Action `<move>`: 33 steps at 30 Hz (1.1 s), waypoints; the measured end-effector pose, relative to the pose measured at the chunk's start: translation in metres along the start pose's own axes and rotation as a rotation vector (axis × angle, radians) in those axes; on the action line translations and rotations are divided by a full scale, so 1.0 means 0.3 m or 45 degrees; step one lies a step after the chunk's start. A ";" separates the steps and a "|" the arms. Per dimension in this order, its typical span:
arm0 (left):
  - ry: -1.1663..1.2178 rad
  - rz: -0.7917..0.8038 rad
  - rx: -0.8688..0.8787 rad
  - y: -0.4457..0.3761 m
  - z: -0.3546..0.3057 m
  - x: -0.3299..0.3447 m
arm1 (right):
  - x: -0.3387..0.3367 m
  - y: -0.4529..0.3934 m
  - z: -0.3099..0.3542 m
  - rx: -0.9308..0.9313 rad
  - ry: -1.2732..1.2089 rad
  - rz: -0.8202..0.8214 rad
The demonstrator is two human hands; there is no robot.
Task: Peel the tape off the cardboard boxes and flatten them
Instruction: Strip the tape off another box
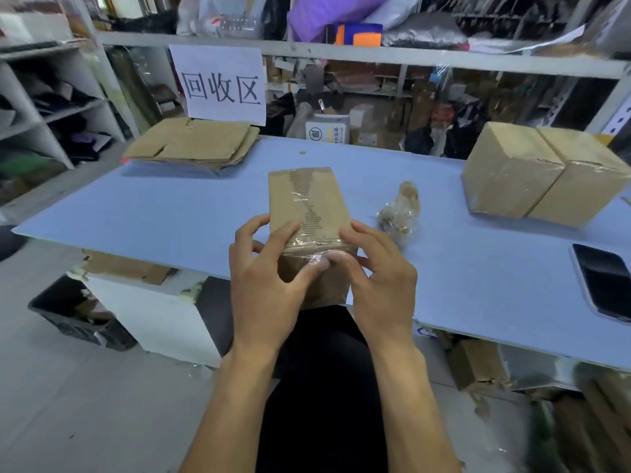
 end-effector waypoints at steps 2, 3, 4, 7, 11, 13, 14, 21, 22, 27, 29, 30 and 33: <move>0.017 -0.013 0.003 -0.006 -0.004 0.001 | -0.014 -0.005 0.013 -0.020 0.066 -0.005; 0.023 -0.017 0.003 -0.009 -0.005 -0.001 | -0.021 -0.007 0.019 -0.034 0.103 -0.015; 0.033 -0.020 0.002 -0.011 -0.005 -0.002 | -0.026 -0.009 0.026 -0.056 0.146 -0.028; 0.073 -0.047 -0.024 -0.010 -0.011 -0.007 | -0.033 -0.017 0.045 -0.139 0.258 -0.048; 0.083 -0.129 -0.061 -0.007 -0.011 -0.023 | -0.033 -0.017 0.043 -0.109 0.181 0.030; 0.086 -0.149 -0.053 -0.007 -0.008 -0.031 | -0.033 -0.014 0.034 -0.031 0.061 0.143; 0.085 -0.156 -0.045 -0.008 -0.008 -0.034 | -0.035 -0.012 0.031 0.000 0.010 0.189; 0.050 -0.101 -0.050 -0.015 -0.013 -0.038 | -0.024 -0.004 0.041 0.050 -0.044 0.138; 0.034 -0.050 -0.048 -0.019 -0.012 -0.038 | -0.028 -0.003 0.040 0.077 -0.069 0.101; 0.051 0.243 -0.062 -0.019 -0.014 -0.018 | -0.046 -0.007 0.037 0.061 0.074 0.035; 0.038 0.276 -0.049 -0.018 -0.013 -0.017 | -0.045 -0.012 0.048 -0.035 0.199 0.052; 0.025 0.282 -0.038 -0.019 -0.012 -0.020 | -0.046 -0.013 0.053 -0.068 0.233 0.066; -0.015 0.279 -0.033 -0.022 -0.006 -0.018 | -0.049 -0.019 0.061 -0.110 0.277 0.102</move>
Point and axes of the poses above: each hand's wrist, its own y-axis away from the middle knuckle, its own x-axis out of the palm, z = x × y, the point moved 6 cm from there along -y, towards the middle knuckle, and after that the axes turned 1 degree about z, right-handed, at the moved point
